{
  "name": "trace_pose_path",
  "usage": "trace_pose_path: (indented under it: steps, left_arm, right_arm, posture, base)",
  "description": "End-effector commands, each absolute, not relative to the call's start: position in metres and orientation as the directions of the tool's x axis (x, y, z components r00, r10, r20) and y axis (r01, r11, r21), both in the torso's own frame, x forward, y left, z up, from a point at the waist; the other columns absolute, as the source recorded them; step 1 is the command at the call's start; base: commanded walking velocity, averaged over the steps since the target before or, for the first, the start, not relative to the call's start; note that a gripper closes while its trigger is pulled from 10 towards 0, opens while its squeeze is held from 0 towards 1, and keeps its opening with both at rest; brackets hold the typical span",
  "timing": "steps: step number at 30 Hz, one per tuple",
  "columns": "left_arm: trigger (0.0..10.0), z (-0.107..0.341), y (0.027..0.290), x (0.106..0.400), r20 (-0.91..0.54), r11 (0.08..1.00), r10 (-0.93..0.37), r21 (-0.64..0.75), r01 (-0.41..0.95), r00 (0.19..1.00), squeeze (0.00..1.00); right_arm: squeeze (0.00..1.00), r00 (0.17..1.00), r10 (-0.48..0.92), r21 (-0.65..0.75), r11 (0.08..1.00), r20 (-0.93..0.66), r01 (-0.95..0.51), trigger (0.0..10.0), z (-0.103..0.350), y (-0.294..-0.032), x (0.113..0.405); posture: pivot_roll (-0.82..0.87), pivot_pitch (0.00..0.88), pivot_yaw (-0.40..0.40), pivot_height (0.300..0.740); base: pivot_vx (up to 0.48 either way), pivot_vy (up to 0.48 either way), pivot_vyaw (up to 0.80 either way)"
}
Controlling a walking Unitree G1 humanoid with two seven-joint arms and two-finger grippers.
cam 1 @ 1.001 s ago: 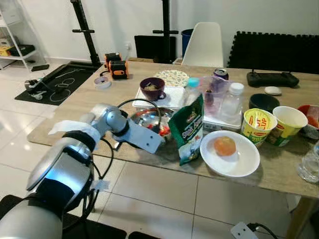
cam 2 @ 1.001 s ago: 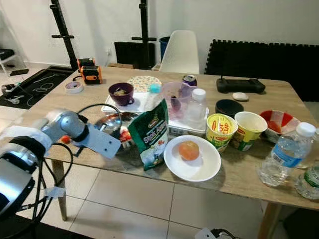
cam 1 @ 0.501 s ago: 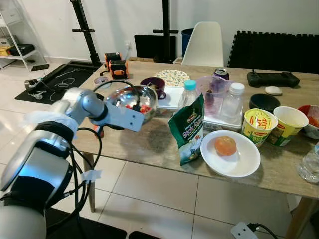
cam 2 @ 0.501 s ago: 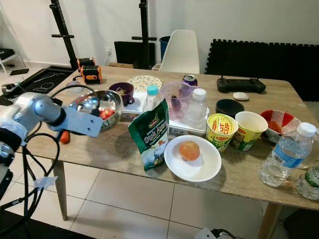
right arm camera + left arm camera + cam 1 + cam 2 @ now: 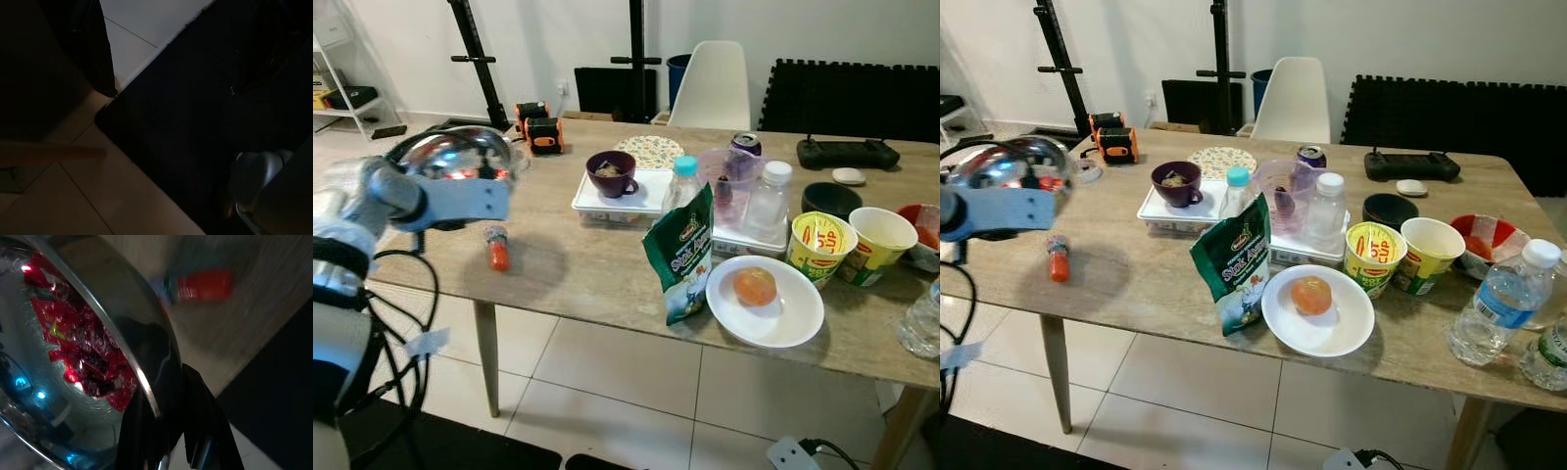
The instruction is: Restocking fridge
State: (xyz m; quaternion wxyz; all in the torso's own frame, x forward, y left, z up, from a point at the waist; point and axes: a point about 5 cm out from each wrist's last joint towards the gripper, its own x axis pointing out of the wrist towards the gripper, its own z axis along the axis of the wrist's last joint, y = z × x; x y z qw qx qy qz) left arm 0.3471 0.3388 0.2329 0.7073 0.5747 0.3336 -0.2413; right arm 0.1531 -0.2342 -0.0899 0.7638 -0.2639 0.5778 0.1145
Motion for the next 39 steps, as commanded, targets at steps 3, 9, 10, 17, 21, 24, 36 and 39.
trace_pose_path:
  steps: [3, 9, 10, 17, 21, 24, 36, 39]
  left_arm:
    - [10.0, 0.217, 0.386, 0.317, -0.745, 0.380, 0.179, 0.655, 0.653, 0.642, 0.00]
    - [10.0, 0.180, 0.406, 0.289, -0.806, 0.516, 0.203, 0.570, 0.639, 0.556, 0.00]
    - [10.0, 0.174, 0.409, 0.284, -0.814, 0.538, 0.208, 0.559, 0.631, 0.543, 0.00]
    - [10.0, 0.140, 0.429, 0.248, -0.851, 0.664, 0.261, 0.501, 0.555, 0.456, 0.00]
    - [10.0, 0.111, 0.431, 0.227, -0.877, 0.724, 0.267, 0.457, 0.517, 0.400, 0.00]
    - [10.0, 0.053, 0.412, 0.197, -0.925, 0.807, 0.214, 0.348, 0.478, 0.313, 0.00]
    - [10.0, -0.049, 0.332, 0.146, -0.964, 0.890, 0.095, 0.195, 0.412, 0.249, 0.00]
    - [10.0, -0.059, 0.318, 0.145, -0.945, 0.919, 0.123, 0.223, 0.324, 0.304, 0.00]
  right_arm:
    - [0.00, 0.301, -0.129, -0.267, 0.835, -0.945, -0.481, 10.0, -0.091, -0.234, 0.151]
    - [0.00, 0.301, -0.132, -0.271, 0.832, -0.944, -0.484, 10.0, -0.090, -0.235, 0.151]
    - [0.00, 0.302, -0.132, -0.271, 0.832, -0.944, -0.484, 10.0, -0.090, -0.235, 0.151]
    - [0.00, 0.300, -0.132, -0.270, 0.831, -0.945, -0.486, 10.0, -0.090, -0.235, 0.151]
    - [0.00, 0.299, -0.132, -0.270, 0.830, -0.945, -0.488, 10.0, -0.090, -0.236, 0.151]
    - [0.00, 0.299, -0.132, -0.270, 0.830, -0.945, -0.487, 10.0, -0.090, -0.236, 0.151]
    - [0.00, 0.299, -0.134, -0.273, 0.829, -0.945, -0.489, 10.0, -0.089, -0.238, 0.152]
    - [0.00, 0.299, -0.134, -0.273, 0.828, -0.945, -0.490, 10.0, -0.089, -0.238, 0.152]
  posture:
    - [-0.06, 0.000, 0.035, 0.740]
    - [-0.06, 0.000, 0.037, 0.740]
    - [-0.06, 0.000, 0.036, 0.740]
    - [-0.06, 0.000, 0.035, 0.740]
    - [-0.06, 0.000, 0.035, 0.740]
    - [-0.06, 0.000, 0.036, 0.740]
    - [-0.06, 0.000, 0.025, 0.740]
    - [-0.06, 0.000, 0.027, 0.740]
  base:
    - [0.000, 0.000, 0.00]
    - [0.000, 0.000, 0.00]
    - [0.000, 0.000, 0.00]
    - [0.000, 0.000, 0.00]
    - [0.000, 0.000, 0.00]
    - [0.000, 0.000, 0.00]
    - [0.000, 0.000, 0.00]
    - [0.000, 0.000, 0.00]
